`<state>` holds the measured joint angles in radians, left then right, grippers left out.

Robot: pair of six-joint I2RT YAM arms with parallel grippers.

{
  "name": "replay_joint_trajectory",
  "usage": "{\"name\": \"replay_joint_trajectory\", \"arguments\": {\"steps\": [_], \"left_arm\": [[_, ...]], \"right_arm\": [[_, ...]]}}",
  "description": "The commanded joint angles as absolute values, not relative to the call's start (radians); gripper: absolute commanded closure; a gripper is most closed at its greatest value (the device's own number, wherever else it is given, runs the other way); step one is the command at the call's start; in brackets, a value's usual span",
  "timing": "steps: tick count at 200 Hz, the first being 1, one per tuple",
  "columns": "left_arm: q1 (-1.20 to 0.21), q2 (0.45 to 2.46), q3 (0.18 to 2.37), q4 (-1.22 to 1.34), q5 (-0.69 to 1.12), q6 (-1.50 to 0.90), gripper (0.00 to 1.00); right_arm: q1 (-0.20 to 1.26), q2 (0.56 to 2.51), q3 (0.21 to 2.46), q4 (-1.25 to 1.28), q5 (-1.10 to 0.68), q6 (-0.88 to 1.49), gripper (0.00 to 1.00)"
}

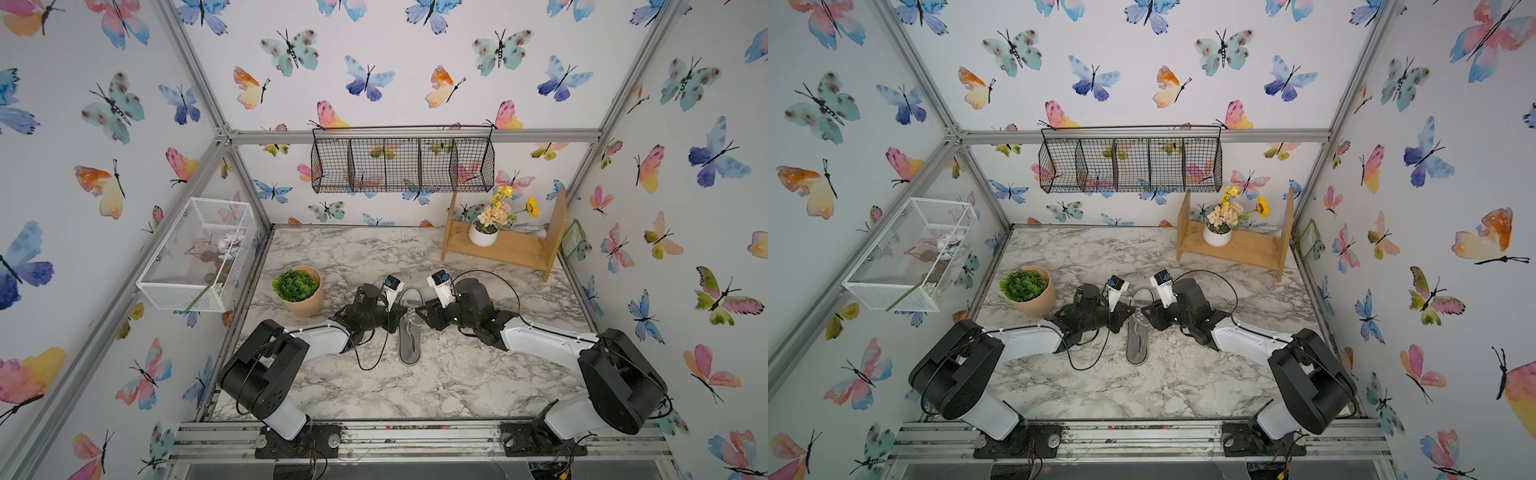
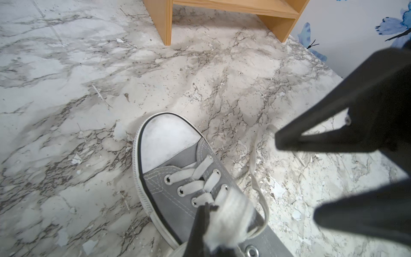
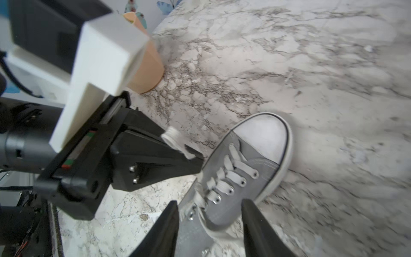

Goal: Tie the shoes
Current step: Wrap the shoelace around the shoelace.

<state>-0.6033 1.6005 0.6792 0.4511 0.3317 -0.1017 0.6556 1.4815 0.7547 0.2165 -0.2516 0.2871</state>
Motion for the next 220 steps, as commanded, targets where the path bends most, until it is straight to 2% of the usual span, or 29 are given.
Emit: {"name": "replay_joint_trajectory", "arguments": {"steps": [1,19,35,79,220], "left_arm": [[-0.598,1.618,0.714,0.422,0.386,-0.079,1.00],[-0.598,1.613,0.715,0.414,0.388,-0.072,1.00],[-0.599,1.609,0.715,0.411,0.393,-0.069,1.00],[-0.600,1.608,0.721,0.396,0.385,-0.069,1.00],[-0.600,1.606,0.725,0.387,0.376,-0.072,1.00]], "right_arm": [[0.583,1.457,0.756,0.007,-0.048,0.375,0.49],[0.569,1.477,0.782,-0.098,0.086,0.406,0.48],[0.569,1.507,0.797,-0.139,0.133,0.430,0.47],[0.569,1.571,0.785,-0.038,-0.045,0.501,0.46],[0.580,1.756,0.858,-0.018,0.034,0.529,0.51]]}}
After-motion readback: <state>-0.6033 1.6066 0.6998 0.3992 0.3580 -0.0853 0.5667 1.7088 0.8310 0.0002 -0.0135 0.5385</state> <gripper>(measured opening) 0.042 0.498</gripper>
